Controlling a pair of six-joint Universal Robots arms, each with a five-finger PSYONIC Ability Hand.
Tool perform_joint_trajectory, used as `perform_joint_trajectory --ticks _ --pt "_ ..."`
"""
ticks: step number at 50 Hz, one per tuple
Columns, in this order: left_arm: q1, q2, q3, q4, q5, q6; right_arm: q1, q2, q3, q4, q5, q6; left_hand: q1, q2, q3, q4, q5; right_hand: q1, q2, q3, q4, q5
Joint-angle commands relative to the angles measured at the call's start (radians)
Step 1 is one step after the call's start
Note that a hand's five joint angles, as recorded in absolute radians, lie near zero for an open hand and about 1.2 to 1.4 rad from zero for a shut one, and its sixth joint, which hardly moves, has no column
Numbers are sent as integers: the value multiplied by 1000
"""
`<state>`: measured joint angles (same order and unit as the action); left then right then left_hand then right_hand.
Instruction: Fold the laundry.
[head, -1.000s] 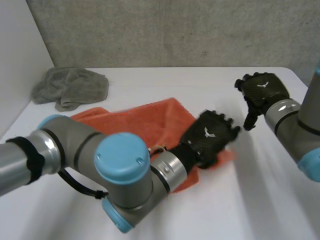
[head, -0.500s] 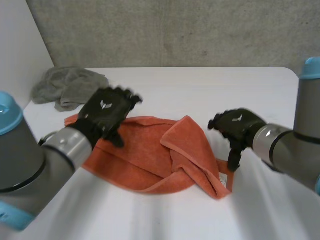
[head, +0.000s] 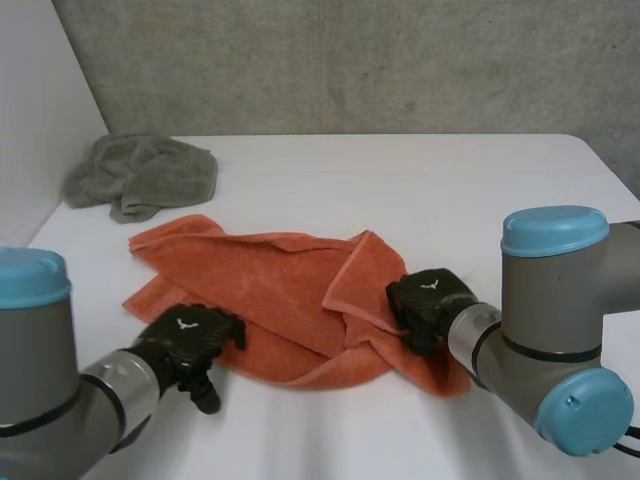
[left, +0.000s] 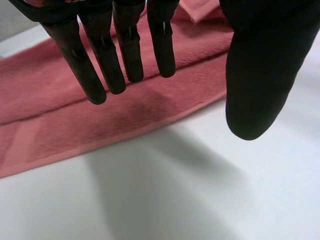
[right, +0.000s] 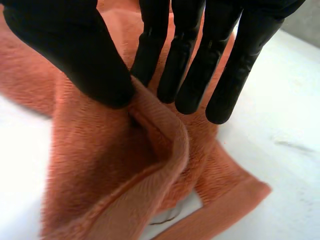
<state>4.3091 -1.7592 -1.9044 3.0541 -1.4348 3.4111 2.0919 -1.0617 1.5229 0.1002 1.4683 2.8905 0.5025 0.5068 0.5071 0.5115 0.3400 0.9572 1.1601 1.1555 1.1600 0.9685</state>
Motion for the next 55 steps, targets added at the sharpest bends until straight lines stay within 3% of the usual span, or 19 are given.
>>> perform_joint_trajectory --ticks 1,19,30,31,34,41,44,50,55 --pt "-48 -77 22 119 -7 -13 -9 -17 -1 -66 41 0 84 80 79 75 72 439 236 241 236 253" --pt "-94 -192 117 172 -108 -1 -177 -89 -43 -157 44 10 84 80 79 75 72 439 236 241 236 253" --pt "-72 -135 105 167 -110 0 -297 -3 -193 -157 86 -106 55 50 50 46 43 439 236 241 236 253" --pt "-72 -131 105 167 -110 0 -294 9 -204 -158 86 -117 49 44 44 40 37 -51 -254 -249 -254 -237" --pt "-72 -123 105 166 -111 2 -296 29 -227 -155 90 -117 34 30 29 25 22 -775 -978 -974 -978 -961" --pt "-45 -94 99 163 -111 10 -294 6 -222 -154 95 -122 43 38 38 34 31 -783 -986 -981 -985 -969" --pt "-2 -77 97 160 -111 36 -297 -66 -195 -125 89 -132 49 44 44 40 37 -783 -986 -981 -985 -969" --pt "60 -71 91 135 -113 123 -271 -196 -129 79 29 -256 57 53 53 48 45 -783 -986 -981 -985 -969" --pt "63 -72 62 123 -107 131 -191 -213 -64 156 -31 -280 75 71 70 66 63 -783 -986 -981 -985 -969"
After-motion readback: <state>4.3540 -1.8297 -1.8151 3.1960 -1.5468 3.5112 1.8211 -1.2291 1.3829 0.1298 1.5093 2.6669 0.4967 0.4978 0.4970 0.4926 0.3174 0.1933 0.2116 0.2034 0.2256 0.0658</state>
